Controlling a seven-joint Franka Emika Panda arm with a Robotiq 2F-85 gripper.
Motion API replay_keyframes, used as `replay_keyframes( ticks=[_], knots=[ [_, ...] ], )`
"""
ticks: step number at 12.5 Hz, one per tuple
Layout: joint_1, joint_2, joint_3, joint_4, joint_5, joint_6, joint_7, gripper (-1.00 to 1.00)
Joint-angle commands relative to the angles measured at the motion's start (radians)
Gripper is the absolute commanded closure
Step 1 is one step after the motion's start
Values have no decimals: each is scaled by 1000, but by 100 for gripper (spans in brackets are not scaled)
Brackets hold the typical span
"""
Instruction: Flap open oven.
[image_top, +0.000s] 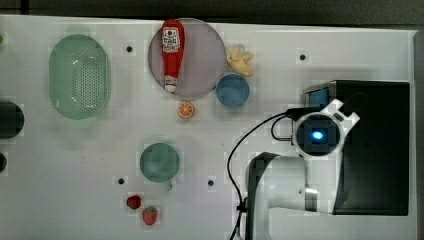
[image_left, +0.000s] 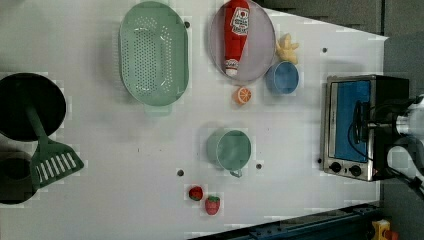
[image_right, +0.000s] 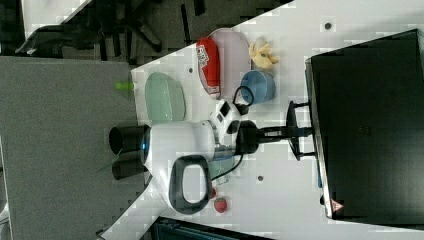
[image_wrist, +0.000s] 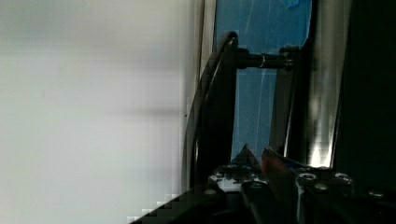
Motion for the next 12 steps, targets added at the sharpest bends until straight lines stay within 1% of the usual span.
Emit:
replay_keyframes(
  ticks=[1, 6, 7, 10, 12],
  knots=[
    [74, 20, 79, -23, -85, -49, 292, 65],
    [126, 95, 161, -15, -328, -155, 606, 65],
    [136, 115, 175, -11, -354, -172, 652, 65],
    [166, 188, 197, 3, -388, -182, 791, 65],
    [193, 247, 202, 17, -429, -182, 824, 65]
  ],
)
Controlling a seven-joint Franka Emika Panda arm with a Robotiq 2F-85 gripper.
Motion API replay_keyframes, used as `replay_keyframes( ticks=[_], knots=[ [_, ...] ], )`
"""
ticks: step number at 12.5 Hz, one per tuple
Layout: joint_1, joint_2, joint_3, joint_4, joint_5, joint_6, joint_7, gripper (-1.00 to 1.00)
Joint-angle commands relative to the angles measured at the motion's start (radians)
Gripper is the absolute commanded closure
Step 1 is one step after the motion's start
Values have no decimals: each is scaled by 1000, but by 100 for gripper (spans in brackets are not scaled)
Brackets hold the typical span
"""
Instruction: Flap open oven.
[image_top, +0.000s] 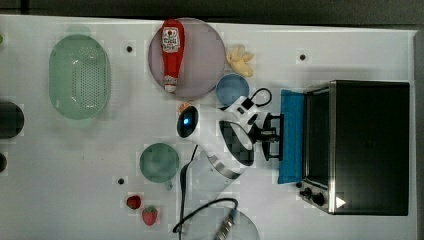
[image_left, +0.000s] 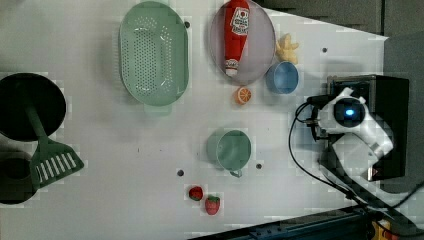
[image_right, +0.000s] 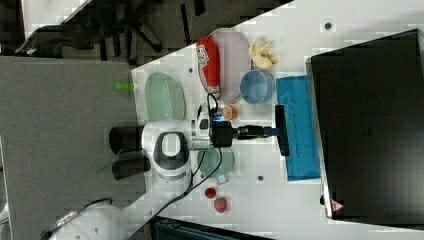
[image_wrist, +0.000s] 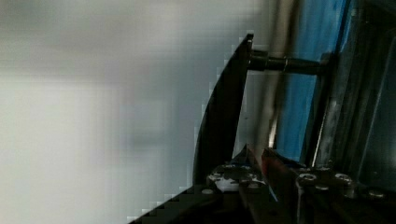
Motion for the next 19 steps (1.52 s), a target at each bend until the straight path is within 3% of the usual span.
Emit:
replay_keyframes(
  ticks=[1, 7, 12, 13, 19],
  knots=[
    [34, 56, 10, 16, -33, -8, 148, 65],
    [64, 206, 9, 88, -42, 1, 205, 65],
    [63, 177, 7, 106, -6, 83, 213, 65],
    [63, 143, 7, 107, 58, 112, 213, 65],
    [51, -211, -4, 127, 733, -39, 213, 65]
  ],
)
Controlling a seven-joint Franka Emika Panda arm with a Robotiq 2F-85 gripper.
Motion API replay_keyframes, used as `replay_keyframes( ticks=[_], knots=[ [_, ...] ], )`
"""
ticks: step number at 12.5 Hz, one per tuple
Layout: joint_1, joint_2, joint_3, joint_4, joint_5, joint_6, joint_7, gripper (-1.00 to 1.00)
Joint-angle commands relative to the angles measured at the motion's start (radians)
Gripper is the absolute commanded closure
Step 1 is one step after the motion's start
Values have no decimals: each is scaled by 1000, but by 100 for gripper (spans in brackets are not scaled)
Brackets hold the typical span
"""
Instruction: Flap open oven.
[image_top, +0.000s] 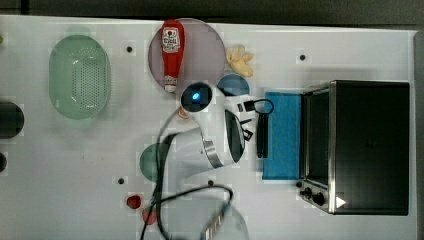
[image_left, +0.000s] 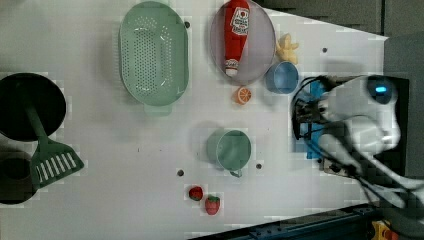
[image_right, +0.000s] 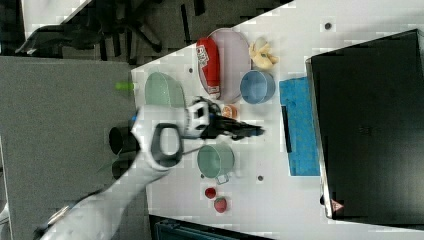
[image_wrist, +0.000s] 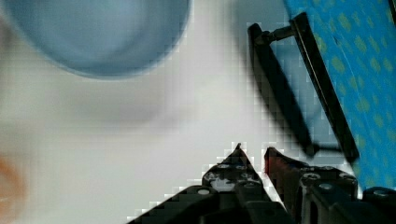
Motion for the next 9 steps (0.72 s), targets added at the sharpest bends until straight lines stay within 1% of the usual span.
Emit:
replay_keyframes(
  ticks=[1, 2, 5, 7, 9],
  knots=[
    [7, -244, -5, 61, 175, -142, 48, 65],
    [5, -305, -9, 85, 217, -236, 49, 65],
    [-1, -439, -22, 190, 224, -389, 50, 65],
    [-3, -489, -36, 240, 225, -492, 56, 65],
    [-2, -510, -44, 278, 226, -589, 96, 65]
  ],
)
